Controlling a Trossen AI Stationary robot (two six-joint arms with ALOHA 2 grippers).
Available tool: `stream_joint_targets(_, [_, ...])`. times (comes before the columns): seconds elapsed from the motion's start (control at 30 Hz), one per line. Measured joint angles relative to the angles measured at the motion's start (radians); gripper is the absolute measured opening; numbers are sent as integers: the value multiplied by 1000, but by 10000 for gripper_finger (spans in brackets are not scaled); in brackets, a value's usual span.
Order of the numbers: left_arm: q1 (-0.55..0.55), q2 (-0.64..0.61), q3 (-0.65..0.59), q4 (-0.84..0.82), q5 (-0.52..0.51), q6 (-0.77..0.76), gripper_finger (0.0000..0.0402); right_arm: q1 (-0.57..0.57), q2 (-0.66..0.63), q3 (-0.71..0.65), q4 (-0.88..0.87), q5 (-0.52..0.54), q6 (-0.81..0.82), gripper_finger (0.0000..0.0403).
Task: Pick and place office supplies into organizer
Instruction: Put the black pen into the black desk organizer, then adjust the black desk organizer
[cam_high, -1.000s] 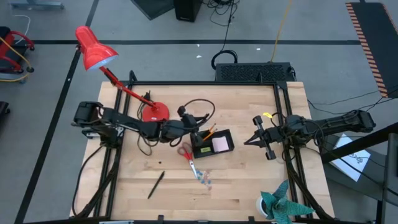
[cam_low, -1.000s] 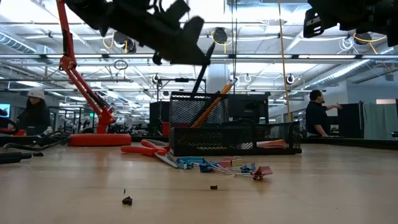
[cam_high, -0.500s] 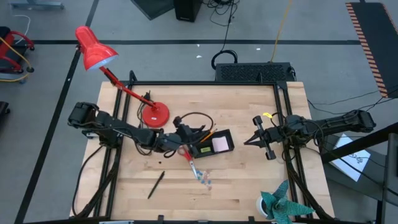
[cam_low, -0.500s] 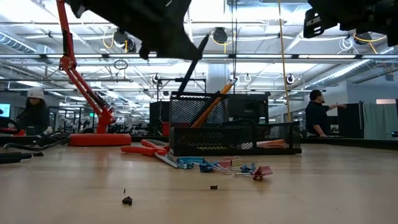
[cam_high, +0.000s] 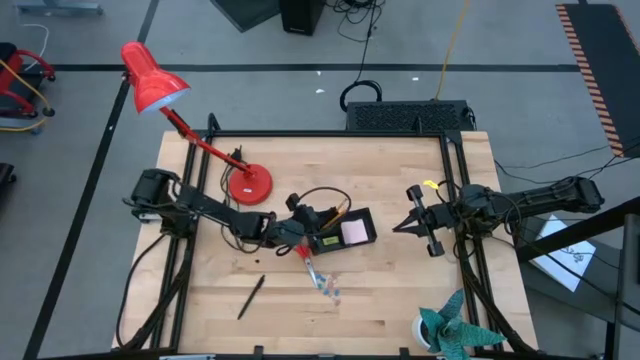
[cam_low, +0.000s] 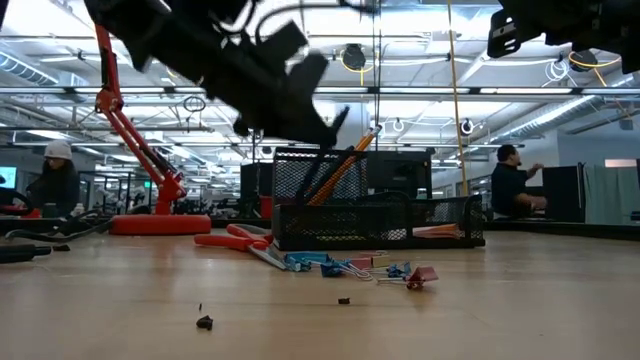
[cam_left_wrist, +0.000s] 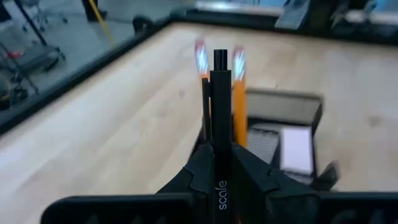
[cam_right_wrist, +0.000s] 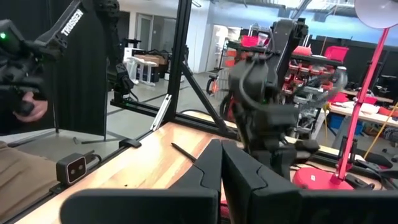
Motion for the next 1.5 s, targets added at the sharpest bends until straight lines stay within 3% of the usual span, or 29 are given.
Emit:
stream_joint_targets(0.3, [10, 46, 3, 28, 18, -33, 45, 0, 0, 0, -1, -3, 3, 0])
stream_joint_targets(0.53, [-1, 35, 0, 47, 49, 34, 54, 0, 0, 0, -1, -3, 2, 0])
stream_joint_targets(0.87, [-3, 35, 0, 65, 75, 46, 166, 0, 0, 0, -1, -3, 3, 0])
stream_joint_targets(1.03, [-9, 9, -1, 97, 73, 197, 202, 0, 0, 0, -1, -4, 4, 0])
stream_joint_targets(1.3, [-48, -190, 38, 29, -11, 316, 184, 0, -1, 0, -3, -4, 5, 0])
stream_joint_targets(1.5, [-148, -315, 50, -140, 31, 102, 154, 0, 0, 0, -9, -5, 19, 0])
